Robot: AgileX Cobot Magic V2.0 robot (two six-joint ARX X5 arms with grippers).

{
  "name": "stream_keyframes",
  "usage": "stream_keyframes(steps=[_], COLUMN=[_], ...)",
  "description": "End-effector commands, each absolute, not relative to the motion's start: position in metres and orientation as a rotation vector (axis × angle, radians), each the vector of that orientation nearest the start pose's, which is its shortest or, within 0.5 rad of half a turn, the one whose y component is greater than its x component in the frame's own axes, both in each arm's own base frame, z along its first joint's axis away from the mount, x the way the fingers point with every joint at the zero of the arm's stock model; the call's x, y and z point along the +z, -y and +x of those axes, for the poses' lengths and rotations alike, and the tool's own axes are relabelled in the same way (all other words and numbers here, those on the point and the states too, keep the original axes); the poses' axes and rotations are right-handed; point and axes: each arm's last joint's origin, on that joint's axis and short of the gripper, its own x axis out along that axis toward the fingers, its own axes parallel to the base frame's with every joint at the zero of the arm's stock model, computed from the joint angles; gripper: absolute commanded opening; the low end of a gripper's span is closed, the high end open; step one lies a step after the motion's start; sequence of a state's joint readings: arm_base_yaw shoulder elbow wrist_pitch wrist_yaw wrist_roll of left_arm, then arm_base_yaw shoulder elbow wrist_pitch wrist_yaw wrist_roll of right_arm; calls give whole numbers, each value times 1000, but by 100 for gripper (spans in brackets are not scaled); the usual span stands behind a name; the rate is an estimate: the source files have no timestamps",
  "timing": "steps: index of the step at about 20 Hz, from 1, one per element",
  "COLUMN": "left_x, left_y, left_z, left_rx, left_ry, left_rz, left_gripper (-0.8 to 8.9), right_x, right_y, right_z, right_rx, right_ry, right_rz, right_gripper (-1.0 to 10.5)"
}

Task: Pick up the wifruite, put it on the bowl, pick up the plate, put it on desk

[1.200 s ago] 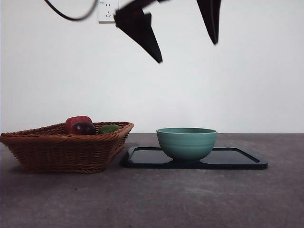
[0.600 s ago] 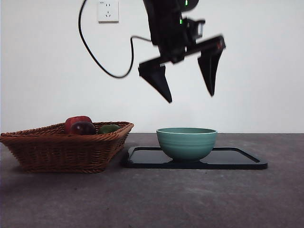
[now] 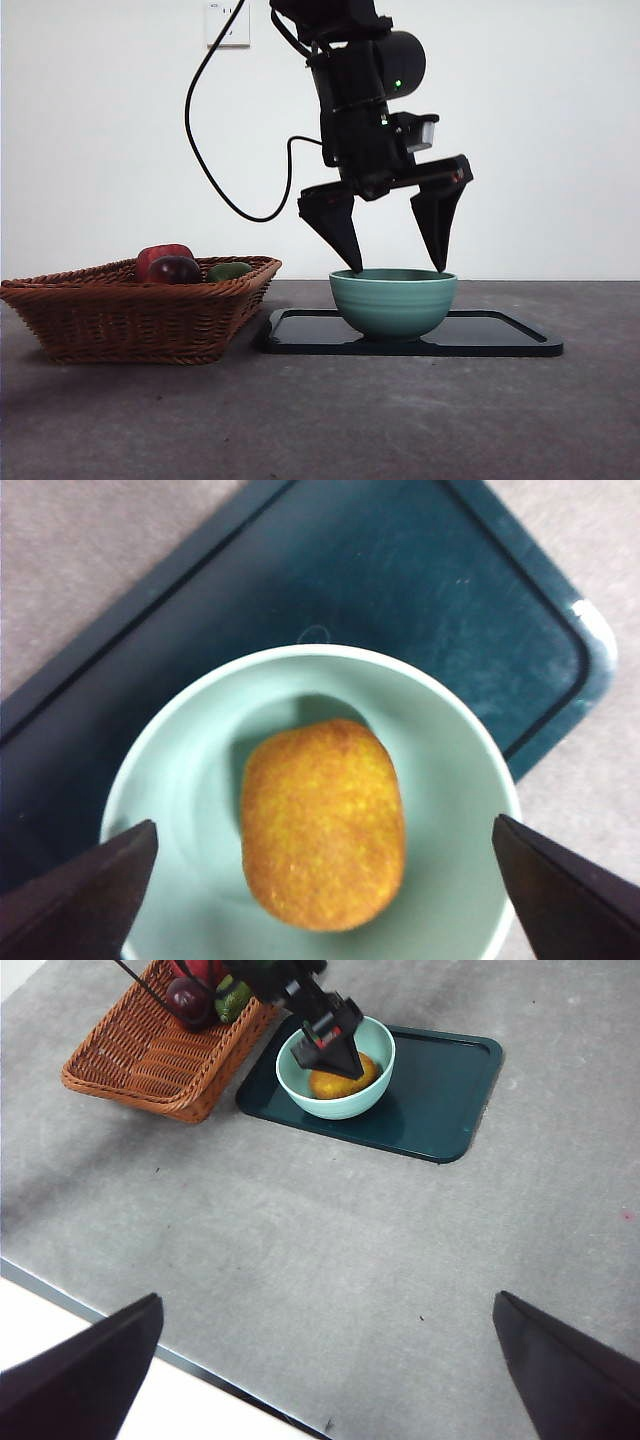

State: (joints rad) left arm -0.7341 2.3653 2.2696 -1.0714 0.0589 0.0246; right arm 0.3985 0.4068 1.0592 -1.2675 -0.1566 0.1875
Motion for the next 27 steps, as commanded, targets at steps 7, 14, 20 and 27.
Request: stream_keyframes(steps=[7, 14, 20, 27], left_x=[218, 197, 195, 196], left_y=[341, 345, 347, 347], left_z=[376, 378, 377, 377], left_rx=[-734, -734, -739, -744], left_ry=[-1114, -1153, -1154, -1149], left_rz=[438, 459, 467, 472], left_gripper=[593, 538, 336, 304], right_x=[351, 350, 350, 350], right_y=[-10, -9, -9, -9], right_z=[11, 10, 10, 10], right_rx=[487, 484, 485, 485], right_ry=[-650, -670, -669, -670], right_rz=[94, 91, 88, 88], right_gripper=[556, 556, 556, 556])
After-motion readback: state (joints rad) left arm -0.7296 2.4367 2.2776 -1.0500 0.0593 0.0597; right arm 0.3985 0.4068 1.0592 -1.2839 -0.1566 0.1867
